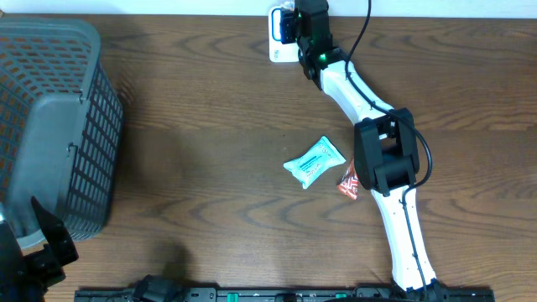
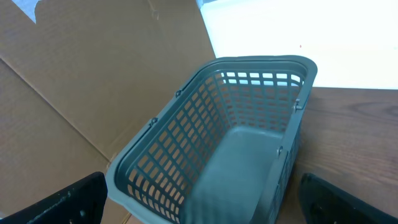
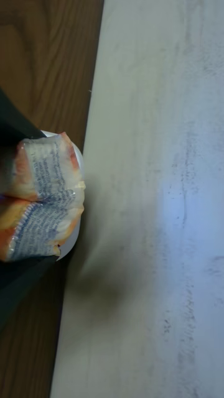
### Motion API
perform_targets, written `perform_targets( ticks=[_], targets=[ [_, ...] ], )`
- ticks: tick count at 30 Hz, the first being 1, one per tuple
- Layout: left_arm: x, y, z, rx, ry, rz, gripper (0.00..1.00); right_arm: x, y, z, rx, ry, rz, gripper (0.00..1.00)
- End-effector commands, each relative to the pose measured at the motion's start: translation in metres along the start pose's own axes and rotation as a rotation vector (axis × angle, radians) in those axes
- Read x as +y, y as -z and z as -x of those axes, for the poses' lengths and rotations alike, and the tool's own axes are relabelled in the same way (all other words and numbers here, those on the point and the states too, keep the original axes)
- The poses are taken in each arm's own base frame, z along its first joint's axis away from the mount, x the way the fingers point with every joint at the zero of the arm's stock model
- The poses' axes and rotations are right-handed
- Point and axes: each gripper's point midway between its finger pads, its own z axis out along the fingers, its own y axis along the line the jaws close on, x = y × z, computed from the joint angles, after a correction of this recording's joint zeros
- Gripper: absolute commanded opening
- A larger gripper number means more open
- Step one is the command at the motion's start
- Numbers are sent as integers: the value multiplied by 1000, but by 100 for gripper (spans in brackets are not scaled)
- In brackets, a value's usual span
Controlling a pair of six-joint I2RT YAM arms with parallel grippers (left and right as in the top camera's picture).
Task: Scan the item barcode
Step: 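Lift the orange pack and hold it against the white scanner, then carry the orange pack right and set it down on the table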
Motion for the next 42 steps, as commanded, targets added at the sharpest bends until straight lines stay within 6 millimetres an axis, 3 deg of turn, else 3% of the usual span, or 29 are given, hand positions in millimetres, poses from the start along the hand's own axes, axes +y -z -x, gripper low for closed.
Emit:
perform_targets(
  ticks=[1, 4, 8, 12, 17, 20, 27, 32, 38, 42],
  targets=[
    [2, 0, 0, 2, 13, 10, 98, -1, 6, 4, 18, 17, -15, 38],
    [1, 0, 0, 2, 12, 10, 98, -4, 21, 22, 33, 39, -44, 36],
    [2, 0, 0, 2, 13, 10, 98, -15, 59, 66, 36, 100, -132, 35],
    [2, 0, 0, 2, 13, 10, 98, -46, 123, 100, 110, 146, -322, 36],
    [2, 0, 0, 2, 13, 10, 98, -106, 209, 107, 272, 227, -646, 38],
    [2, 0, 0, 2, 13, 10, 98, -152, 254, 85, 444, 267, -820, 41],
    [2, 0, 0, 2, 13, 10, 98, -245, 307, 22, 726, 103, -1009, 39],
    [2, 0, 0, 2, 13, 10, 98, -296, 320, -29, 883, -140, -931, 38],
    [2, 0, 0, 2, 13, 10, 98, -350, 338, -71, 951, -348, -931, 40],
    [2, 0, 0, 2, 13, 10, 98, -375, 347, -101, 985, -439, -937, 37]
  ],
)
